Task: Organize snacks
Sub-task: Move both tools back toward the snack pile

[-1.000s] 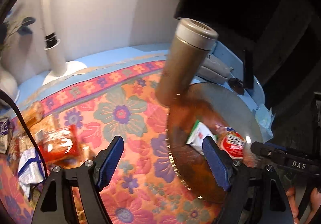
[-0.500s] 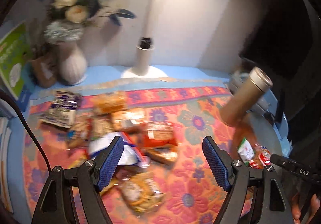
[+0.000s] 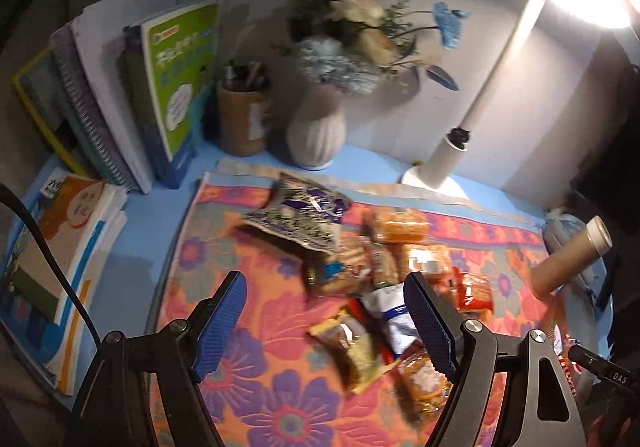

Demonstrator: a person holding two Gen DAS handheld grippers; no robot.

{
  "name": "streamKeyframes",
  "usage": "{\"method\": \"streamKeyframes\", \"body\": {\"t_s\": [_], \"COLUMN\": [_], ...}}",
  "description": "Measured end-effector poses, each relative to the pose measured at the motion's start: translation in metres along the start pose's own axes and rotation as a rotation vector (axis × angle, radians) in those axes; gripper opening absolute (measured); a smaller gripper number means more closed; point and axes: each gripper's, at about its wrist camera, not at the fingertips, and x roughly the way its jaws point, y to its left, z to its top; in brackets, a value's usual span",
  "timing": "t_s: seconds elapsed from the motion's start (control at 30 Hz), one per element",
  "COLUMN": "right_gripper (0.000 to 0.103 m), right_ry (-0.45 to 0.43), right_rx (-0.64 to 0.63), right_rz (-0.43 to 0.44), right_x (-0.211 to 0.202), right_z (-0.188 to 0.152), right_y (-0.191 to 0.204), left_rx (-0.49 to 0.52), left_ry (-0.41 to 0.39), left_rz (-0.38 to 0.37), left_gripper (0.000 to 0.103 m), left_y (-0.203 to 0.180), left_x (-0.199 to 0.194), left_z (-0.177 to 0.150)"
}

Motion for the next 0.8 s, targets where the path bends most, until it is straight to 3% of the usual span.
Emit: {"method": "streamKeyframes", "body": {"t_s": [0.37,0.67,0.8], "right_gripper": [0.078,0.078,0.078], "right_ry": [0.055,0.138,0.153], "right_rx": [-0.032,-0.075,-0.073], "right_rz": [0.023,0.022,0.049], "right_x": [0.033,0.074,0.086], "right_z": [-0.014,-0.041,-0.042], "right_y": [0.05,0.078,0.082], "left_rx": [-0.001,0.014,0.03], "left_ry": [0.054,0.114,0.12], "left_rz": [0.006,-0.066,-0.091], "left_gripper": [0.079,0.079,0.092], "left_y": [0.039,0.051,0.048], "left_x": [0.02,0.053,0.069], "left_z": [0.002,0.017,0.032]}}
